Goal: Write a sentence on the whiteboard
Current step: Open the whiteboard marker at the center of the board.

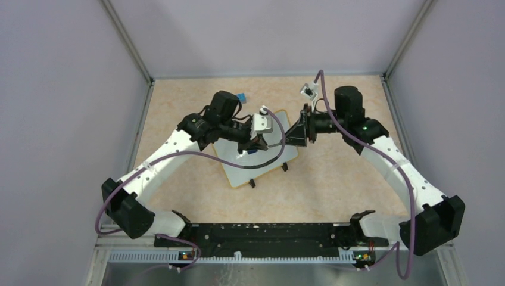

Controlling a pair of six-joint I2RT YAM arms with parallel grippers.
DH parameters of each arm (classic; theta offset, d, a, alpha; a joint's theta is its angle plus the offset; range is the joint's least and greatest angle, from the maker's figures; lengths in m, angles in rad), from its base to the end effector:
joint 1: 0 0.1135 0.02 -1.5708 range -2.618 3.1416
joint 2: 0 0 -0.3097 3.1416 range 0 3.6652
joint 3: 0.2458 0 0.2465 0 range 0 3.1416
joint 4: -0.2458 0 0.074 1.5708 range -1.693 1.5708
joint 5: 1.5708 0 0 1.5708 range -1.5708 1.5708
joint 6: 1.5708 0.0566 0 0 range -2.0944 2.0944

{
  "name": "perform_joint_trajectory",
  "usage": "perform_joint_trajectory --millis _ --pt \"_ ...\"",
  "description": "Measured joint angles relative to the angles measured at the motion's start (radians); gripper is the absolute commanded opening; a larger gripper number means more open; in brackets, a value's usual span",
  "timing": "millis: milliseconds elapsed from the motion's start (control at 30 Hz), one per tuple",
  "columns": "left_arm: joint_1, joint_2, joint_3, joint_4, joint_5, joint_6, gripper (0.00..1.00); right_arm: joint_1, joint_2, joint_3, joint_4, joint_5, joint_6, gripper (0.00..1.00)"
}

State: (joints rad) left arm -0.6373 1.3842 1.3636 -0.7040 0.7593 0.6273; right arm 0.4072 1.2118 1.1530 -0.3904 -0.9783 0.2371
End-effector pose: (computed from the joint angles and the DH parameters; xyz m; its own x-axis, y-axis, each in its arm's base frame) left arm 0.2091 -0.2033 0.3966 0.0652 0.4814 -0.8740 0.9975 -0.0079 0.0701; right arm 0.2096 0.1415 0.4034 -0.6007 -0.1162 -0.7910 -0.7883 0.2512 0.5617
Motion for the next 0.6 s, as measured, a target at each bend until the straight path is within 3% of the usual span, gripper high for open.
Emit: perform_joint_trajectory --millis 367,533,600 --pt "-0.033 0.028 0.011 0.016 -0.028 -0.023 0.00 0.056 0.024 -0.007 -0.001 0.111 0.022 0.35" --pt "-0.042 0.033 0.022 0.023 -0.036 -0.027 0.00 0.068 0.042 -0.013 -0.017 0.140 0.018 0.34" --pt "-0.043 0.033 0.026 0.027 -0.039 -0.029 0.00 0.071 0.048 -0.013 -0.026 0.150 0.013 0.28"
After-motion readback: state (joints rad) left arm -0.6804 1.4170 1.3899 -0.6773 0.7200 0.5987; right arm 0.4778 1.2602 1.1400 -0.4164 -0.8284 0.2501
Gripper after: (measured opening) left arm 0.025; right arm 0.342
